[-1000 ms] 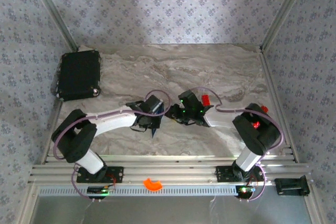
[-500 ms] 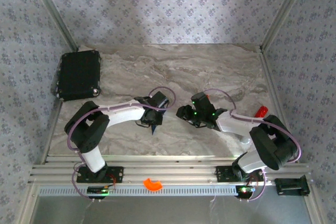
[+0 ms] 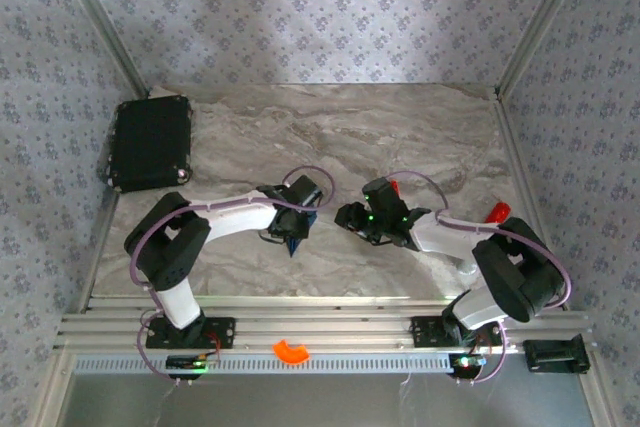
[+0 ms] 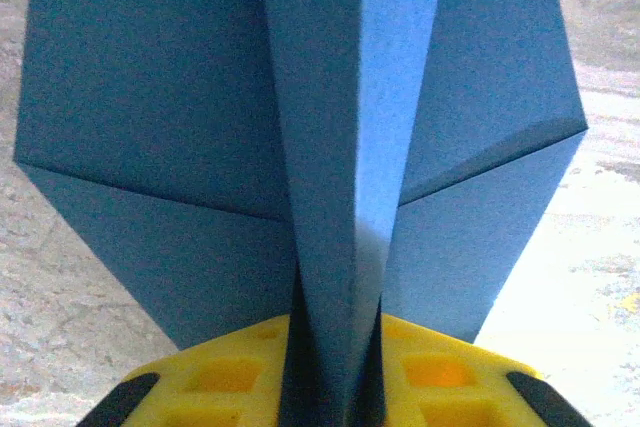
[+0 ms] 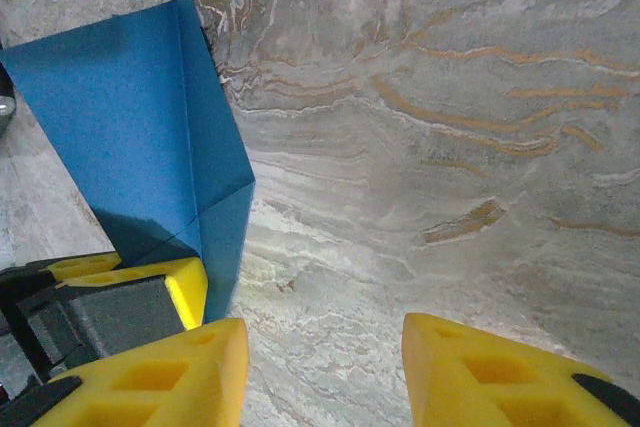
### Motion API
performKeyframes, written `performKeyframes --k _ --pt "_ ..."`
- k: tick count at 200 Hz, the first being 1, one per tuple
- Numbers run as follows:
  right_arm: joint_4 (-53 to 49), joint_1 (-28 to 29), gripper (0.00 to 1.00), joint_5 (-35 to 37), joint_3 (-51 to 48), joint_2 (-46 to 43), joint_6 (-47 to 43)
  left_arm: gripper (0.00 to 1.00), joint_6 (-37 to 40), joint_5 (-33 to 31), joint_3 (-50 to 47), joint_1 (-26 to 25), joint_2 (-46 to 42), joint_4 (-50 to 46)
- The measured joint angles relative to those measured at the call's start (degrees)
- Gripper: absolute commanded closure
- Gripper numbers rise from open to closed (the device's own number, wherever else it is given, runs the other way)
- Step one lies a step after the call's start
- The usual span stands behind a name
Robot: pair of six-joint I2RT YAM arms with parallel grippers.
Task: Fold a paper plane with a square sheet of paper (pick it up from the middle)
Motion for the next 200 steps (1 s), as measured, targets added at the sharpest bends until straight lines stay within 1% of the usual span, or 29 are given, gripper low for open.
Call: performKeyframes --k 38,72,117,166,200 --pt "0.13 0.11 0.53 0.0 0.0 0.04 0.02 0.62 -2.78 -2.12 -0.83 -1.62 0.0 1.68" --pt "0.13 0.11 0.53 0.0 0.0 0.04 0.0 0.6 -5.4 -4.5 -1.01 -3.21 0.11 2.34" --pt "-1.18 0.11 0.51 0.87 0.0 -1.16 -1.33 0.59 -8.46 -5.77 -1.05 -3.91 0.09 2.49" --pt "-9.18 -0.24 0.46 6.86 0.04 -12.41 -7.13 0.52 -12.15 -5.6 -1.22 -4.13 -3.21 0.39" --pt "-14.25 -3.78 0.44 9.51 -1.25 -20.41 -9.66 0.51 -13.05 -6.47 -1.2 -4.22 -7.43 -1.14"
